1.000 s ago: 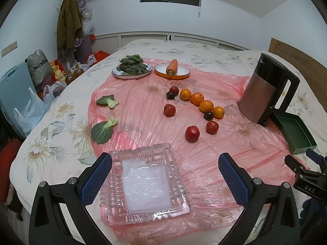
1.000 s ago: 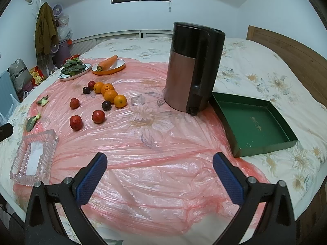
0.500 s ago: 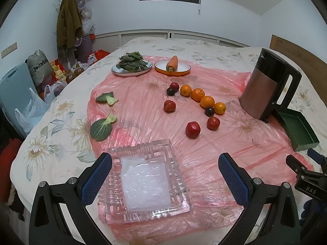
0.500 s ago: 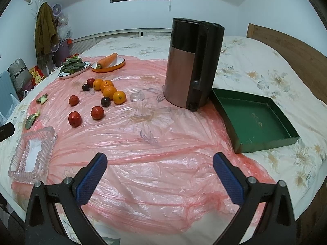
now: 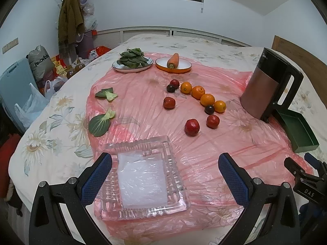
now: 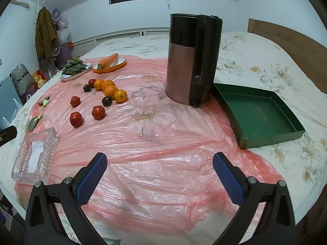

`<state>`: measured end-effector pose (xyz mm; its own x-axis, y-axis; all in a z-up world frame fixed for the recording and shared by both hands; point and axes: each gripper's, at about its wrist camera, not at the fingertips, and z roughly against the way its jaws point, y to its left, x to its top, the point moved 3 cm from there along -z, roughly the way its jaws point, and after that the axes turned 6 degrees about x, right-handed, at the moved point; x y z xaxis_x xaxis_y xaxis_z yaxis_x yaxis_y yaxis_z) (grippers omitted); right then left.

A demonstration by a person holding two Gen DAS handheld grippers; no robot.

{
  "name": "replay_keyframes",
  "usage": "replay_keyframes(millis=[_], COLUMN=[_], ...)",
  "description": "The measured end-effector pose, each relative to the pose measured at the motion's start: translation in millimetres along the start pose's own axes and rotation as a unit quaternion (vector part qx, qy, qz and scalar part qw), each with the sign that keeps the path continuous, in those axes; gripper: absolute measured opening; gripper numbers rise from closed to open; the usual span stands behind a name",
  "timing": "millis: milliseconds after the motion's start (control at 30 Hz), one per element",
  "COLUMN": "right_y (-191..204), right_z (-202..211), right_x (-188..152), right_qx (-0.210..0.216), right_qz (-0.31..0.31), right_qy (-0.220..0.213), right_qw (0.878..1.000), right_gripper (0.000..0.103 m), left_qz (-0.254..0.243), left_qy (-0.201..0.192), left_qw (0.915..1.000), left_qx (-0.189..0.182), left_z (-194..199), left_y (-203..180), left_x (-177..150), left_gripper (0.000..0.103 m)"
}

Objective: Organize fruits

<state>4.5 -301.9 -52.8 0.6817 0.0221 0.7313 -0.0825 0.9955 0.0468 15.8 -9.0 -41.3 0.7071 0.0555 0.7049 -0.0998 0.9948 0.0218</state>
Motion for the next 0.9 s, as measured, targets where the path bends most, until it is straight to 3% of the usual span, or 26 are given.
replay_keyframes(millis=[900], right_y=[-15.5], right_z=[14.6], right_x=[2.4], right_qx=[0.023], right_qz=[-0.025], right_qy=[-0.025], right_qw=[0.999], right_gripper=[0.103], left_qz=[-0.05], left_qy=[-0.017], left_qw=[0.9983], left_qx=[0.025], left_z=[22.3], left_y=[-22.3], left_x=[6.4], left_gripper=[0.102])
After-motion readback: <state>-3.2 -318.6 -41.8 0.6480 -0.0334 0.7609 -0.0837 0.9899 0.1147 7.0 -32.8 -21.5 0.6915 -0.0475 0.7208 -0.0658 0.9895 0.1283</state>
